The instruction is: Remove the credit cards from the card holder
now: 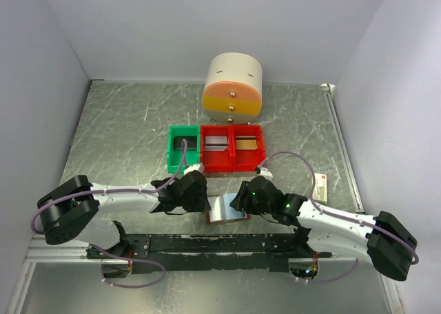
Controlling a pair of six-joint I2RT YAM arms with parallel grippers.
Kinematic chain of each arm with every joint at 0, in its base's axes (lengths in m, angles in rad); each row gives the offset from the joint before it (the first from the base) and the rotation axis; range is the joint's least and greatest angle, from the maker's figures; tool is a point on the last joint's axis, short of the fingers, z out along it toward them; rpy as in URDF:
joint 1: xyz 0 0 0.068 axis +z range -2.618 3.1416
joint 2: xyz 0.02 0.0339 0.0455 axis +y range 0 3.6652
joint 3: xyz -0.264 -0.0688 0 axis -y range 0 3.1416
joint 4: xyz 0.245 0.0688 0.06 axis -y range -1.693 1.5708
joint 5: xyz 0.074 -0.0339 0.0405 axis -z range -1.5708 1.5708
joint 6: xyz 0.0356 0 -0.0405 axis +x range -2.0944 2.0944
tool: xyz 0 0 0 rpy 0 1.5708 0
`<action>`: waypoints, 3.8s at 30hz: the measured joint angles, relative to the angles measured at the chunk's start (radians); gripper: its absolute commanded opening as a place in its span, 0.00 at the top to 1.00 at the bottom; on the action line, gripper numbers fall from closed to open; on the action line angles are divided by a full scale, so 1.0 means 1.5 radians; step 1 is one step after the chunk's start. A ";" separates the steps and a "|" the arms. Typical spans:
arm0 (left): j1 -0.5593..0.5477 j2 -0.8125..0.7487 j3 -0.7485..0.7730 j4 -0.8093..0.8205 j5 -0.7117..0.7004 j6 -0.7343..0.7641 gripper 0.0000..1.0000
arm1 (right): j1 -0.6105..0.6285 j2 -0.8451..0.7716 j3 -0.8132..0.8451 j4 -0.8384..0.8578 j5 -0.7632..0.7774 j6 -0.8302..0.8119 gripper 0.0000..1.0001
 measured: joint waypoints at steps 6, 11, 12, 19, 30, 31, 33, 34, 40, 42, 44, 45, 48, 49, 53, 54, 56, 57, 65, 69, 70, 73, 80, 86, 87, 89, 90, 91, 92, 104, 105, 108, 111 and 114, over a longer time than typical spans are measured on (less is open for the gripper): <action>0.000 0.000 0.000 0.000 0.000 0.000 0.67 | 0.000 0.001 -0.001 0.029 -0.026 -0.001 0.53; 0.000 0.000 0.000 0.000 0.000 0.000 0.67 | 0.000 0.008 0.002 0.040 -0.042 -0.004 0.54; 0.000 0.000 0.000 0.000 0.000 0.000 0.67 | 0.000 0.009 0.002 0.042 -0.044 -0.004 0.54; 0.000 0.000 0.000 0.000 0.000 0.000 0.67 | 0.000 0.032 0.002 0.121 -0.082 -0.003 0.53; 0.000 -0.008 -0.001 -0.008 -0.002 -0.001 0.67 | 0.000 0.182 0.017 0.300 -0.192 -0.006 0.50; 0.000 -0.011 -0.002 -0.010 -0.004 -0.004 0.68 | 0.000 0.184 0.017 0.310 -0.197 -0.006 0.50; 0.000 -0.019 -0.005 -0.014 -0.007 -0.007 0.69 | 0.001 0.189 0.020 0.321 -0.200 -0.006 0.50; 0.000 -0.026 -0.008 -0.019 -0.010 -0.010 0.69 | 0.001 0.192 0.021 0.321 -0.199 -0.006 0.51; -0.001 -0.092 -0.032 -0.055 -0.035 -0.026 0.69 | 0.000 0.206 0.019 0.318 -0.174 0.000 0.59; -0.001 -0.118 -0.038 -0.071 -0.044 -0.031 0.69 | 0.000 0.218 0.015 0.321 -0.169 0.003 0.65; -0.001 -0.147 -0.040 -0.089 -0.057 -0.040 0.68 | 0.000 0.241 0.008 0.331 -0.169 0.005 0.67; -0.001 -0.158 -0.041 -0.098 -0.063 -0.043 0.69 | 0.000 0.253 0.006 0.334 -0.169 0.007 0.69; -0.001 -0.197 -0.045 -0.133 -0.082 -0.054 0.69 | 0.000 0.280 0.005 0.356 -0.175 0.014 0.75; -0.001 -0.208 -0.046 -0.144 -0.087 -0.057 0.69 | 0.000 0.286 0.006 0.361 -0.176 0.015 0.76; -0.001 -0.237 -0.050 -0.193 -0.104 -0.068 0.67 | 0.003 0.307 0.024 0.357 -0.176 0.012 0.77; -0.001 -0.241 -0.051 -0.204 -0.105 -0.070 0.65 | 0.004 0.312 0.031 0.351 -0.174 0.010 0.77; -0.001 -0.255 -0.052 -0.221 -0.106 -0.071 0.60 | 0.007 0.320 0.046 0.338 -0.169 0.005 0.77; -0.001 -0.266 -0.053 -0.223 -0.106 -0.070 0.58 | 0.008 0.321 0.050 0.332 -0.166 0.002 0.77; -0.002 -0.234 -0.015 -0.114 -0.043 -0.033 0.64 | 0.011 0.316 0.037 0.349 -0.156 0.009 0.78; -0.002 -0.150 0.016 -0.063 -0.019 -0.028 0.65 | 0.011 0.303 0.017 0.366 -0.145 0.019 0.78; -0.002 -0.129 0.019 -0.053 -0.018 -0.028 0.65 | 0.011 0.301 0.016 0.366 -0.143 0.020 0.78; -0.003 -0.086 0.020 -0.046 -0.020 -0.028 0.65 | 0.011 0.298 0.011 0.370 -0.138 0.022 0.78; -0.003 -0.015 0.038 -0.054 -0.040 -0.028 0.67 | 0.011 0.291 0.000 0.379 -0.133 0.026 0.78; -0.003 0.022 0.042 -0.066 -0.057 -0.034 0.70 | 0.011 0.254 -0.004 0.355 -0.135 0.016 0.69; -0.003 0.022 0.042 -0.066 -0.057 -0.035 0.69 | 0.011 0.227 -0.004 0.337 -0.131 0.011 0.67; -0.004 0.021 0.041 -0.065 -0.059 -0.035 0.69 | 0.011 0.171 -0.002 0.301 -0.121 0.006 0.62; -0.005 0.019 0.039 -0.064 -0.060 -0.035 0.69 | 0.011 0.136 0.002 0.276 -0.109 0.001 0.59; -0.006 0.014 0.035 -0.061 -0.060 -0.035 0.69 | 0.011 0.098 0.008 0.244 -0.093 -0.003 0.57; -0.007 0.009 0.030 -0.061 -0.060 -0.034 0.68 | 0.011 0.070 0.013 0.218 -0.079 -0.005 0.55; -0.011 -0.027 0.013 -0.064 -0.060 -0.012 0.67 | 0.008 0.022 0.014 0.037 -0.025 -0.018 0.54; -0.011 -0.027 0.013 -0.064 -0.060 -0.011 0.67 | 0.008 0.028 0.012 0.041 -0.031 -0.018 0.54; -0.011 -0.027 0.013 -0.064 -0.060 -0.010 0.67 | 0.009 0.045 0.009 0.052 -0.042 -0.018 0.55; -0.011 -0.027 0.013 -0.064 -0.058 -0.010 0.67 | 0.009 0.067 0.010 0.062 -0.043 -0.018 0.55; -0.011 -0.027 0.013 -0.064 -0.057 -0.010 0.68 | 0.009 0.081 0.018 0.065 -0.042 -0.018 0.55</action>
